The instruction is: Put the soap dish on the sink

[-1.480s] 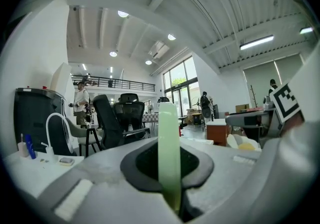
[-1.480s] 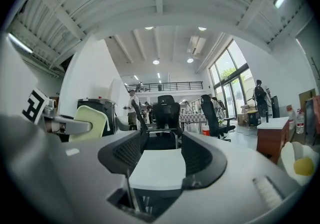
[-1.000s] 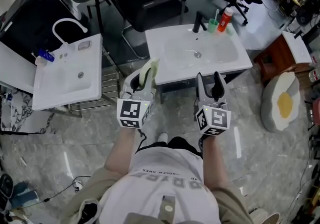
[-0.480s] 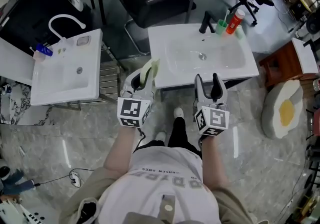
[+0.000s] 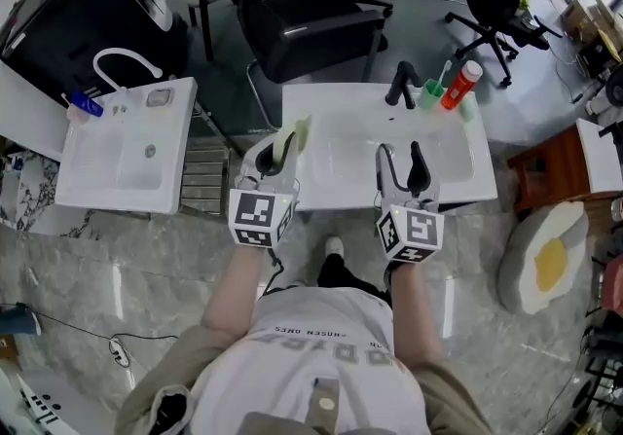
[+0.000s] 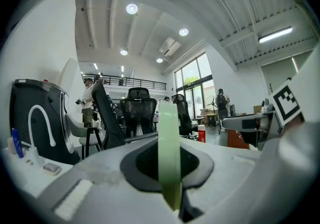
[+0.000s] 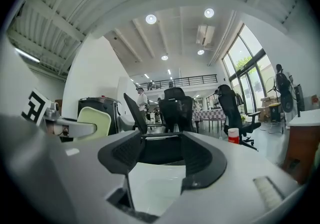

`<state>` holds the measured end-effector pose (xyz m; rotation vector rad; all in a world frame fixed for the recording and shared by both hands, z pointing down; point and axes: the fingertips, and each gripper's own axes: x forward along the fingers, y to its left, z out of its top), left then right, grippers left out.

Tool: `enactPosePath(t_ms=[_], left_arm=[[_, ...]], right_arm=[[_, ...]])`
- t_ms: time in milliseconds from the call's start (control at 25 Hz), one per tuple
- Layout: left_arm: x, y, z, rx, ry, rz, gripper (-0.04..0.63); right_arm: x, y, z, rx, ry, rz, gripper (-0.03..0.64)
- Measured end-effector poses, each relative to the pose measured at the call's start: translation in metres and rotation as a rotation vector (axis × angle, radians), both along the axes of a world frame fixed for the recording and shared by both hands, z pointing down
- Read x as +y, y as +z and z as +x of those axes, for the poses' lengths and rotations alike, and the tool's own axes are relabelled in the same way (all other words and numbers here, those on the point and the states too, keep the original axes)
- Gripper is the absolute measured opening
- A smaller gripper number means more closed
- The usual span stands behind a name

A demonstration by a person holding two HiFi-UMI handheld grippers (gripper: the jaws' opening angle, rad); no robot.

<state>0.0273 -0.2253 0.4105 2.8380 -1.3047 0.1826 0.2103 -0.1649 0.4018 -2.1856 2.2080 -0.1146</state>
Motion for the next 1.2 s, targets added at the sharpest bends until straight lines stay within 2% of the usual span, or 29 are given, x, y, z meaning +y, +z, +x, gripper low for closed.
enactPosePath(t_ms=[440, 640, 960, 1200], left_arm=[[-0.047, -0.012, 0.037, 0.008, -0.100, 0.015, 0.018], [-0.055, 0.007, 0.042, -0.058, -0.103, 0.009, 0.018], [-0.072, 0.024, 0.033, 0.044, -0.116, -0.090, 0.018], [-0.085, 0.034, 0.024, 0.243, -0.125, -0.224, 0.018]], right_arm=[[-0.067, -0.011, 0.038, -0.017, -0.117, 0.020, 0.259], [-0.079, 0.000, 0.038, -0.025, -0.138, -0.002, 0.259], [-0.093, 0.029, 0.024, -0.051, -0.144, -0.070, 0.259], [-0.103, 0.042, 0.006, -0.086, -0.144, -0.111, 0.259]])
